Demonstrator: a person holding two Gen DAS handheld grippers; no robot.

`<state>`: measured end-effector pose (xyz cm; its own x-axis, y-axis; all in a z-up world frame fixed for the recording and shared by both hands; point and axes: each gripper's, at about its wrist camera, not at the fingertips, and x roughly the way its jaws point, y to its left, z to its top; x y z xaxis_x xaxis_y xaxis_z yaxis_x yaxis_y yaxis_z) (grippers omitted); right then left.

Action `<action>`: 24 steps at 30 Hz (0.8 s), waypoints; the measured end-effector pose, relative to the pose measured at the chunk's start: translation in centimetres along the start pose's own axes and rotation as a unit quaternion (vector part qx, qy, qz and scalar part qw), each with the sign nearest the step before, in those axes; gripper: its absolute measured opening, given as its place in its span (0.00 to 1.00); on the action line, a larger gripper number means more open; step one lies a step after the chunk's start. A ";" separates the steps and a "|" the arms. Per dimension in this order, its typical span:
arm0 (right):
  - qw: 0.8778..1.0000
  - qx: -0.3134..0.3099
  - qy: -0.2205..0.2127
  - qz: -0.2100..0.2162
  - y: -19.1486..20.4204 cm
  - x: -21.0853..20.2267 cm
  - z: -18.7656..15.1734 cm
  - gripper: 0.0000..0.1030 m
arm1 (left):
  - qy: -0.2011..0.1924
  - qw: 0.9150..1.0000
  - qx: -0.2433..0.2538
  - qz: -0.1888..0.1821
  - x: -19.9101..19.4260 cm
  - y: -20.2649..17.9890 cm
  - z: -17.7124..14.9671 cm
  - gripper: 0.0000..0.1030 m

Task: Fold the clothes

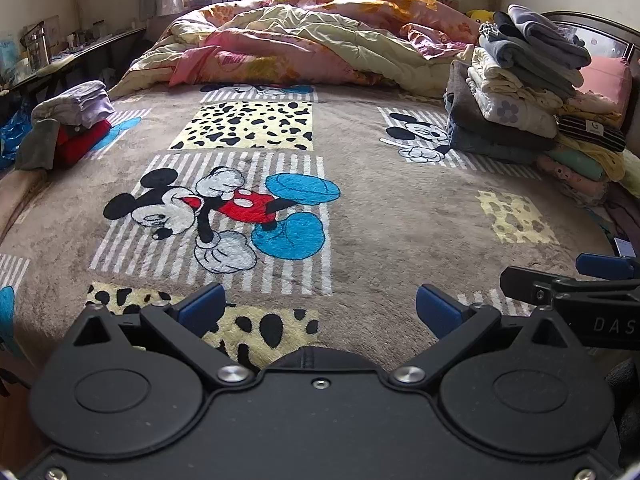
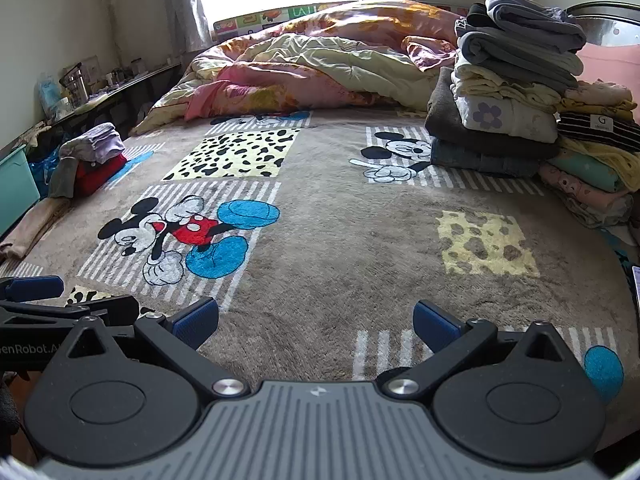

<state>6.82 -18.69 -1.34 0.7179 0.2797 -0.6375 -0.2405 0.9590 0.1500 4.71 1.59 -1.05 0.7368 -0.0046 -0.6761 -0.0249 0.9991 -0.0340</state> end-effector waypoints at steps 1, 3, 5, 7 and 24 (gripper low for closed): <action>1.000 -0.001 0.000 0.000 0.1 0.1 0.0 1.00 | 0.000 1.000 0.000 0.000 0.1 0.1 0.0 0.99; 1.000 -0.001 0.000 0.000 0.1 0.2 0.1 1.00 | 0.001 1.000 0.000 -0.001 0.2 0.1 0.1 0.99; 1.000 -0.001 0.001 0.000 0.1 0.3 0.1 1.00 | 0.002 1.000 0.002 -0.002 0.4 0.1 0.2 0.99; 1.000 0.001 0.000 0.001 0.1 0.5 0.0 1.00 | 0.002 1.000 0.003 -0.004 0.6 0.2 0.2 0.99; 0.997 0.014 -0.033 0.064 0.2 3.5 1.3 1.00 | -0.025 0.996 -0.080 0.035 3.1 10.6 0.2 1.00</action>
<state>10.16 -17.43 -2.55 0.7243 0.4023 -0.5600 -0.3164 0.9155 0.2485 6.82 12.21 -3.37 0.7622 0.0700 -0.6435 -0.1807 0.9776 -0.1077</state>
